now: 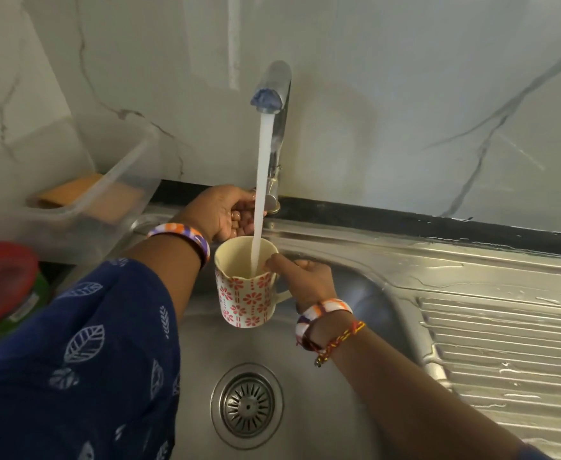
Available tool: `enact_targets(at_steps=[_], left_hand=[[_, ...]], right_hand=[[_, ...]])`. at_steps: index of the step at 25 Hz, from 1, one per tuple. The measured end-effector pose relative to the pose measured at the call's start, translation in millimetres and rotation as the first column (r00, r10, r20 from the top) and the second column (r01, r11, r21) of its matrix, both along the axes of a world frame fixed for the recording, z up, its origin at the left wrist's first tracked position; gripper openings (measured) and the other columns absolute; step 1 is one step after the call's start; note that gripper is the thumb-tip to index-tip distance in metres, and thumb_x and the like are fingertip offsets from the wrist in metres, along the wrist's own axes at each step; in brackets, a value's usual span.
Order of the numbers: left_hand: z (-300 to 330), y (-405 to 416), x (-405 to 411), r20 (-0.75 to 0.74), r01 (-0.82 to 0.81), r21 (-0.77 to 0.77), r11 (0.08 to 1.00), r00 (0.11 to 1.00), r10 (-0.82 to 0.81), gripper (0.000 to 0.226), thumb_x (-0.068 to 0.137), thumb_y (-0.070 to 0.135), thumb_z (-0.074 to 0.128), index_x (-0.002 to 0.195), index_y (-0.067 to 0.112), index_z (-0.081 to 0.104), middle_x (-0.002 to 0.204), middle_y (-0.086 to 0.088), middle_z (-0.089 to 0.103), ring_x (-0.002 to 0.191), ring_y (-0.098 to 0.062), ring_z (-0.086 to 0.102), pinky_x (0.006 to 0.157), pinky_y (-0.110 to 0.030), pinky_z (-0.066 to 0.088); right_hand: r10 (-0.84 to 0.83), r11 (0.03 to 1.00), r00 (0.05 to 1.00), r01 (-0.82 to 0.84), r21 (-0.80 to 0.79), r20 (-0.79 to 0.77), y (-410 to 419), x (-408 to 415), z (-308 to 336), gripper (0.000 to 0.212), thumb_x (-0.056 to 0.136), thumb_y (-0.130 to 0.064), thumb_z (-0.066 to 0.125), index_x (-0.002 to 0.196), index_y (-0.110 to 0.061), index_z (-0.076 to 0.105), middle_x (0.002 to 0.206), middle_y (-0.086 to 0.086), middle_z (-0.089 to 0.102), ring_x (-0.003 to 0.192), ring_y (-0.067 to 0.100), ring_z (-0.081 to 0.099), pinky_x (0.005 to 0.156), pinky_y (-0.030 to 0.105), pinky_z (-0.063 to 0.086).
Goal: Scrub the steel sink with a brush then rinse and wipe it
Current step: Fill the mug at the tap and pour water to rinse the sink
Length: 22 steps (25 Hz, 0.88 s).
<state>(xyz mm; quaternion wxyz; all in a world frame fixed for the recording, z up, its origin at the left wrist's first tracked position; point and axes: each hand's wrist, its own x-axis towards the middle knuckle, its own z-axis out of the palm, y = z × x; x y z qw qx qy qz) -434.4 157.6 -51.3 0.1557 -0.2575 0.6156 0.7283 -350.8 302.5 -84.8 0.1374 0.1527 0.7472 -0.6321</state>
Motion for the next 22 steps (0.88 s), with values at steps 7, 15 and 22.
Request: enact_targets(at_steps=[7, 15, 22], left_hand=[[2, 2, 1, 0.009, -0.008, 0.006, 1.0, 1.0, 0.008, 0.023, 0.092, 0.025, 0.058, 0.092, 0.002, 0.065, 0.068, -0.008, 0.068, 0.069, -0.019, 0.063, 0.058, -0.029, 0.05], [0, 7, 4, -0.02, -0.029, -0.022, 0.999, 0.999, 0.029, 0.025, 0.093, 0.026, 0.056, 0.094, 0.002, 0.065, 0.077, -0.009, 0.068, 0.07, -0.02, 0.063, 0.059, -0.03, 0.05], [2, 8, 6, -0.067, -0.039, -0.039, 0.998, 0.997, 0.037, 0.023, 0.094, 0.023, 0.055, 0.091, 0.001, 0.063, 0.078, -0.01, 0.067, 0.071, -0.02, 0.064, 0.065, -0.029, 0.054]], right_hand=[[0.006, 0.999, 1.0, -0.005, -0.031, 0.02, 1, 6, -3, 0.023, 0.072, -0.03, 0.072, 0.065, -0.01, 0.064, 0.063, 0.001, 0.056, 0.06, 0.011, 0.046, 0.055, 0.023, 0.036], [-0.064, 0.995, 0.998, 0.064, -0.075, 0.005, 0, 3, 2, 0.026, 0.069, -0.028, 0.074, 0.075, -0.002, 0.071, 0.07, 0.006, 0.061, 0.069, 0.016, 0.052, 0.058, 0.025, 0.04], [-0.091, 0.987, 0.996, 0.09, -0.136, -0.002, 0, 6, 10, 0.014, 0.073, -0.022, 0.072, 0.064, -0.014, 0.065, 0.064, -0.001, 0.06, 0.064, 0.012, 0.051, 0.054, 0.022, 0.04]])
